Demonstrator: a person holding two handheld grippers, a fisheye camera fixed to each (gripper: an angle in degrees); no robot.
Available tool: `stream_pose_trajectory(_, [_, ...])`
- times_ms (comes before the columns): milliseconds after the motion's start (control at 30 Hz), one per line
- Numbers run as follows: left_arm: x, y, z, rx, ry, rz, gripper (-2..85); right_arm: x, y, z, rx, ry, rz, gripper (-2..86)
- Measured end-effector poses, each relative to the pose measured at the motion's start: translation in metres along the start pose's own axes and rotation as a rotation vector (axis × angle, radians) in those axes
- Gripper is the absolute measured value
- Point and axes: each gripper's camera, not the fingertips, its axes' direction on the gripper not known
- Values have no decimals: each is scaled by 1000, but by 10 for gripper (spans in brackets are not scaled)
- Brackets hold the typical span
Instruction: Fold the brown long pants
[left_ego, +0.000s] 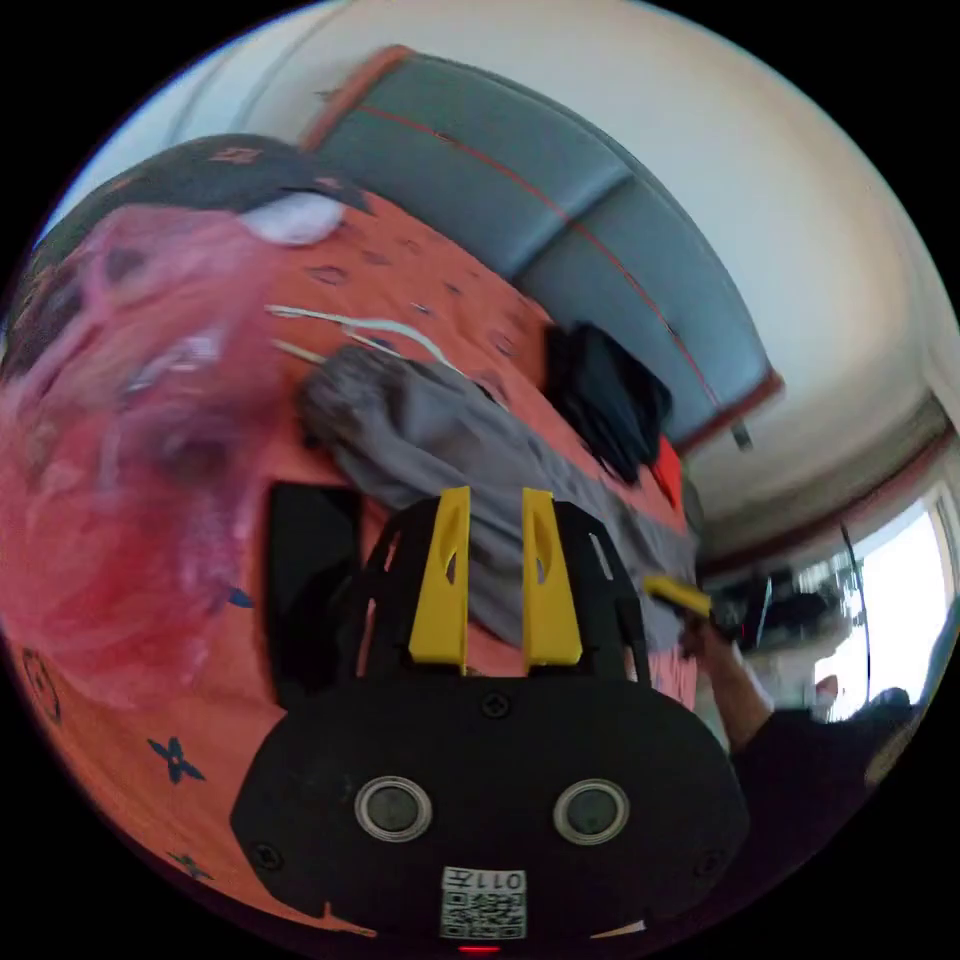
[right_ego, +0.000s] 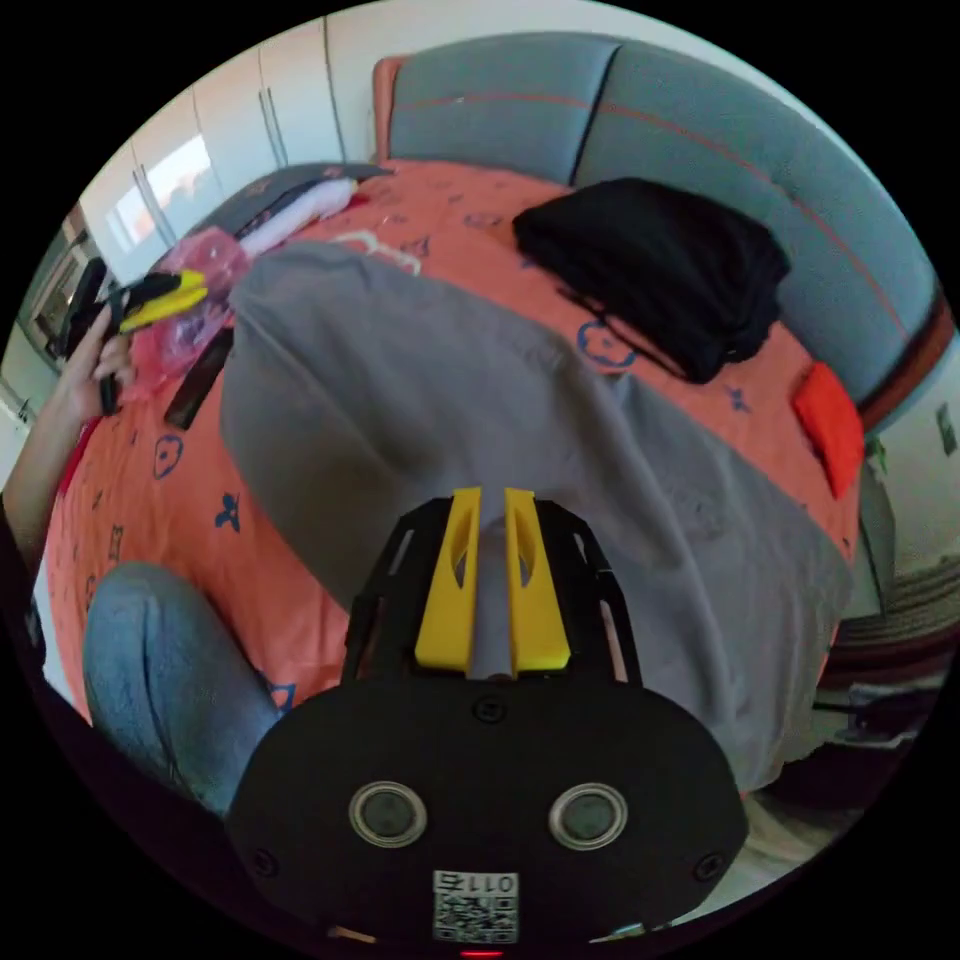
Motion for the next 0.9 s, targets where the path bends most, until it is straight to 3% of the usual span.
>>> stream_pose_trajectory(67, [36,11,32,-136,38,129,49,14,-1,-2,26,79,51,18])
stream_pose_trajectory(133, [73,26,71,-214,-110,285,40,50,-4,-2,50,109,128,19])
stream_pose_trajectory(267, [71,43,119,-361,-331,301,27,117,-12,4,8,94,193,18])
stream_pose_trajectory(367, [60,53,106,-326,-209,200,19,185,-10,3,-3,101,300,13])
stream_pose_trajectory(433, [78,48,64,-120,-91,241,14,233,-1,-9,53,123,335,9])
stream_pose_trajectory(567, [102,17,37,58,-307,337,15,300,15,-2,1,214,382,4])
stream_pose_trajectory(733, [96,-61,102,-42,-535,348,24,378,27,27,-70,302,377,2])
stream_pose_trajectory(833, [61,-82,140,-168,-558,166,20,421,47,48,-166,426,407,2])
stream_pose_trajectory(900, [41,-81,153,-211,-547,106,15,447,66,54,-149,404,438,1])
